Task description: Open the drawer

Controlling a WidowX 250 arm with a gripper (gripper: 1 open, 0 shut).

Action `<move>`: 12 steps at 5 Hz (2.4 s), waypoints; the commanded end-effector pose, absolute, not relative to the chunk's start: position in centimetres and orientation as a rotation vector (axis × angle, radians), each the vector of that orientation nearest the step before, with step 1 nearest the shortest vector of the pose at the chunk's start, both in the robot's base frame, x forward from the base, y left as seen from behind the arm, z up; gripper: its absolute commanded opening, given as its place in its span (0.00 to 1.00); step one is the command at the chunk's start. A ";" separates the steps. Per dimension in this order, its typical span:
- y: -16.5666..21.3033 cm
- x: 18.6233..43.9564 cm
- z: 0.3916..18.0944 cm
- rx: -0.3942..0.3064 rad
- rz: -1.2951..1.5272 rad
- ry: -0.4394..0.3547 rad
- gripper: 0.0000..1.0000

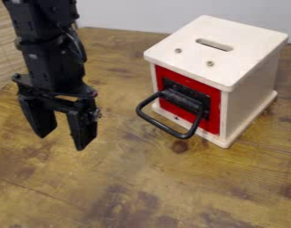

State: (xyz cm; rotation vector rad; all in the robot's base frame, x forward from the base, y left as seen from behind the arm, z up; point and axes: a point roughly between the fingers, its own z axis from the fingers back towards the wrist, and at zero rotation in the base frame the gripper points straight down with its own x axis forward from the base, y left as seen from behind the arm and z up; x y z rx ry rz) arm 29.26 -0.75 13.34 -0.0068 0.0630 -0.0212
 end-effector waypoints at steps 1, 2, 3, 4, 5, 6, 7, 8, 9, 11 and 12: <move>-1.1 29.6 13.0 -0.016 -0.010 0.063 1.00; -1.8 30.9 12.2 -0.041 0.072 0.006 1.00; -2.1 31.9 11.9 -0.056 0.107 -0.023 1.00; -2.5 32.9 11.7 -0.082 0.188 -0.060 1.00; -2.9 33.7 11.4 -0.105 0.255 -0.084 1.00; -3.3 34.7 11.4 -0.142 0.345 -0.114 1.00; -3.7 36.0 11.6 -0.193 0.458 -0.147 1.00; -4.2 37.4 11.3 -0.240 0.556 -0.173 1.00; -4.8 37.8 10.7 -0.267 0.610 -0.193 1.00; -5.7 37.4 9.4 -0.299 0.684 -0.208 1.00; -5.9 37.5 8.9 -0.317 0.720 -0.212 1.00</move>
